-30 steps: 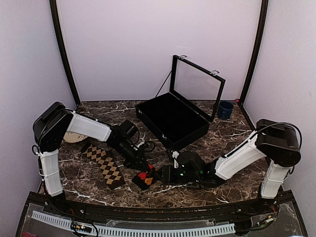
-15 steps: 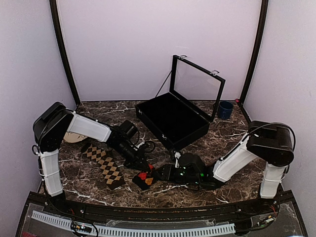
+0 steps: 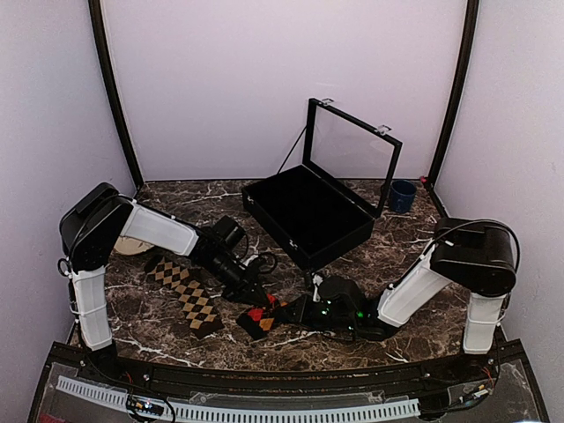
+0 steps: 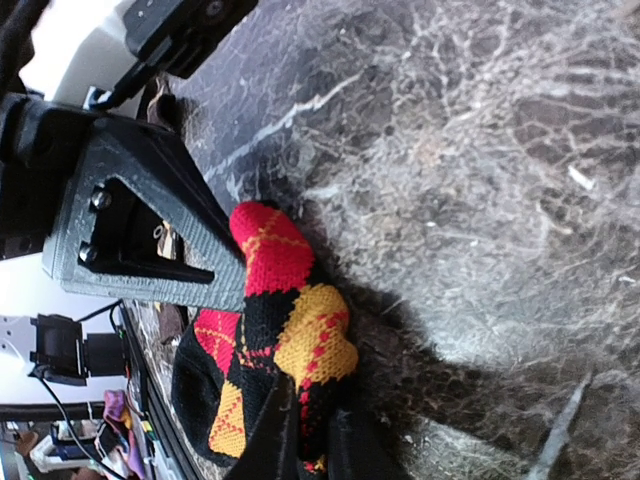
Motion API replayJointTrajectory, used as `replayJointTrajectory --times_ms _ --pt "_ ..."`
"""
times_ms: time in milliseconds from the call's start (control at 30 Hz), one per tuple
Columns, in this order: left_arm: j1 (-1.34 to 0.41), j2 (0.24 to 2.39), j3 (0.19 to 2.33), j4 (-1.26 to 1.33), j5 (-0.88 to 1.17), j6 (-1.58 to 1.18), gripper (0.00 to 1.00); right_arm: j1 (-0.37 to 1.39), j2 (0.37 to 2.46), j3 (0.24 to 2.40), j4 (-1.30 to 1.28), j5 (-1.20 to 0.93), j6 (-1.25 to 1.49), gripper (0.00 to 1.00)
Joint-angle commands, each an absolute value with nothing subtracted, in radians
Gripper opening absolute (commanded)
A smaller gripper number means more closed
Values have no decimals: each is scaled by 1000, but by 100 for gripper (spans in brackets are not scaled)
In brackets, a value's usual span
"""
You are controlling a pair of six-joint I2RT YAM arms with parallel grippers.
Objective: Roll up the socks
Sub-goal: Roll the sock at the center of the board.
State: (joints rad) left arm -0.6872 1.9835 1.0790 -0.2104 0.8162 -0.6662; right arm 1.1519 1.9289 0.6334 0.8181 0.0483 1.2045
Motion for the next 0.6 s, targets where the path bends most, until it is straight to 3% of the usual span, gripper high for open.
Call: replayJointTrajectory --times_ms 0,567 --pt "-698 2058 1028 -284 680 -679 5 1147 1945 629 841 40 1183 4" --pt "-657 1912 1044 -310 697 -748 15 1233 1849 822 433 337 645 0"
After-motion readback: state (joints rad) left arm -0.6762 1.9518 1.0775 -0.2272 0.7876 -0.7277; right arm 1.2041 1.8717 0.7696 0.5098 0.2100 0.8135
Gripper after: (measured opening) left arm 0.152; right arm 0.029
